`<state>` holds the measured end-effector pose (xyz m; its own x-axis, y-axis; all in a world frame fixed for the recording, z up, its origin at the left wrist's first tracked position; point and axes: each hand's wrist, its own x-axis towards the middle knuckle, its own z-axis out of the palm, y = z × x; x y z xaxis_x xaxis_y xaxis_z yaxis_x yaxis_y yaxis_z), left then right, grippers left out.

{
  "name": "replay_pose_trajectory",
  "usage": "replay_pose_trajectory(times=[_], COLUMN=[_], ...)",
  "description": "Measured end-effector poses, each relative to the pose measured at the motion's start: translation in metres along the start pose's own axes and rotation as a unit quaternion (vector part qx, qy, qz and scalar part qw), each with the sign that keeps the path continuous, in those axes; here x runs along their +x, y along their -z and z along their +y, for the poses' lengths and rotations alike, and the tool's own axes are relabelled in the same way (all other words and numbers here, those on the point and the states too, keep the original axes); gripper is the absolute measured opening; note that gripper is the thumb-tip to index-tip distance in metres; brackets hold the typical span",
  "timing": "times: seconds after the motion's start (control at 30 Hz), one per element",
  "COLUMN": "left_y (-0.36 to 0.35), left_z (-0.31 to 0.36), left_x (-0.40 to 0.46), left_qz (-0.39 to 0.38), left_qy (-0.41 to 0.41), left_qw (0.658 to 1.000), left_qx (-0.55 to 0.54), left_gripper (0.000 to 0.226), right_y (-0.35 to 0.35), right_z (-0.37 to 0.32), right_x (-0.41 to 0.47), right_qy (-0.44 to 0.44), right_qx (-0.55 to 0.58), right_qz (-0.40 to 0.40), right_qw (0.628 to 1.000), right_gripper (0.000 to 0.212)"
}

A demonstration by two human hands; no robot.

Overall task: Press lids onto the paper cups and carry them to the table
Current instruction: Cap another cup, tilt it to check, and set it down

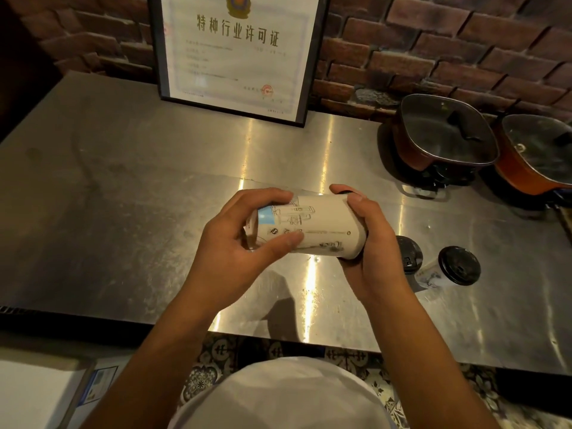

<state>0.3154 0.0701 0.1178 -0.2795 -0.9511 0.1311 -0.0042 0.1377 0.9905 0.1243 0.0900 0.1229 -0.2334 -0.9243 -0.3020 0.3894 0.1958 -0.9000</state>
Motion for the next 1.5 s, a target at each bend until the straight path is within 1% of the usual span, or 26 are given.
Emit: replay_pose_trajectory(times=[0.07,0.13,0.17,0.23,0.33,0.4,0.47,0.57,0.63,0.67,0.7,0.77,0.8,0.87,0.9,0.97,1.0,1.07,1.17,1.27,1.3,1.33,1.37,1.4,1.47,1.5], left_y=[-0.002,-0.003,-0.002,-0.003,-0.006,-0.007,-0.005,-0.003,-0.004,-0.005,-0.007,-0.009,-0.009,-0.005,-0.002,0.003,0.004,0.003,0.0,-0.001,-0.001,-0.002,-0.003,-0.004,-0.007,-0.007], left_z=[0.004,0.004,0.003,0.002,0.001,-0.002,-0.006,-0.011,-0.013,-0.013,-0.012,-0.011,-0.01,-0.01,-0.01,-0.01,-0.011,-0.013,-0.014,-0.019,-0.022,-0.022,-0.022,-0.021,-0.018,-0.018], left_x=[0.002,0.004,0.004,0.005,0.002,0.0,0.001,0.001,0.001,0.0,0.0,0.001,0.001,0.003,0.003,0.003,0.002,-0.001,-0.005,-0.007,-0.007,-0.006,-0.006,-0.005,-0.004,-0.003], left_qz=[0.025,0.023,0.018,0.018,0.041,0.039,0.024,0.001,-0.001,0.006,0.02,0.053,0.061,0.051,0.044,0.035,0.035,0.041,0.039,0.004,0.002,0.008,0.019,0.032,0.051,0.055], left_qy=[0.1,0.181,0.2,0.211,0.175,0.13,0.081,0.014,0.005,0.02,0.045,0.118,0.159,0.23,0.253,0.269,0.263,0.225,0.11,-0.002,-0.017,-0.011,0.016,0.059,0.153,0.182], left_qw=[0.99,0.972,0.967,0.966,0.981,0.99,0.996,0.999,0.998,0.998,0.997,0.992,0.984,0.958,0.945,0.937,0.941,0.963,0.992,0.999,0.998,0.998,0.999,0.998,0.981,0.972], left_qx=[-0.092,-0.147,-0.157,-0.148,-0.071,-0.027,-0.006,0.029,0.06,0.066,0.058,0.0,-0.048,-0.163,-0.201,-0.22,-0.211,-0.141,-0.041,0.032,0.054,0.061,0.046,0.005,-0.106,-0.14], left_gripper=[0.035,0.039,0.039,0.037,0.039,0.046,0.046,0.039,0.028,0.024,0.021,0.015,0.015,0.022,0.026,0.029,0.029,0.033,0.04,0.036,0.032,0.028,0.024,0.023,0.029,0.032], right_y=[0.001,0.002,0.002,0.002,0.004,0.004,0.004,0.001,0.001,0.003,0.004,0.006,0.006,0.007,0.006,0.005,0.004,0.003,0.003,0.005,0.005,0.006,0.006,0.006,0.007,0.008], right_z=[0.004,0.008,0.009,0.01,0.01,0.009,0.008,0.008,0.008,0.01,0.012,0.019,0.021,0.025,0.026,0.027,0.027,0.025,0.021,0.019,0.019,0.019,0.02,0.021,0.022,0.023], right_x=[0.0,-0.002,-0.003,-0.004,-0.003,-0.001,0.002,0.005,0.006,0.006,0.006,0.003,0.001,-0.003,-0.004,-0.003,-0.002,0.0,0.004,0.009,0.01,0.01,0.01,0.008,0.004,0.002], right_qy=[0.072,0.154,0.184,0.204,0.164,0.096,0.038,-0.015,-0.041,-0.04,-0.023,0.065,0.127,0.23,0.258,0.271,0.26,0.205,0.064,-0.035,-0.049,-0.049,-0.032,0.008,0.132,0.187], right_qx=[-0.062,-0.116,-0.131,-0.139,-0.128,-0.118,-0.126,-0.107,-0.102,-0.107,-0.117,-0.142,-0.16,-0.201,-0.219,-0.233,-0.226,-0.187,-0.107,-0.049,-0.043,-0.049,-0.066,-0.089,-0.145,-0.174], right_qz=[0.001,-0.01,-0.019,-0.03,-0.02,0.003,0.011,0.006,0.009,0.011,0.011,0.001,-0.013,-0.047,-0.06,-0.069,-0.069,-0.056,-0.01,0.005,0.006,0.008,0.009,0.009,-0.004,-0.017], right_qw=[0.995,0.981,0.974,0.969,0.978,0.988,0.991,0.994,0.994,0.993,0.993,0.988,0.979,0.951,0.939,0.932,0.936,0.959,0.992,0.998,0.998,0.998,0.997,0.996,0.981,0.967], right_gripper=[0.032,0.038,0.041,0.042,0.041,0.037,0.033,0.032,0.032,0.032,0.032,0.034,0.037,0.044,0.046,0.046,0.045,0.042,0.038,0.034,0.033,0.032,0.032,0.033,0.037,0.04])
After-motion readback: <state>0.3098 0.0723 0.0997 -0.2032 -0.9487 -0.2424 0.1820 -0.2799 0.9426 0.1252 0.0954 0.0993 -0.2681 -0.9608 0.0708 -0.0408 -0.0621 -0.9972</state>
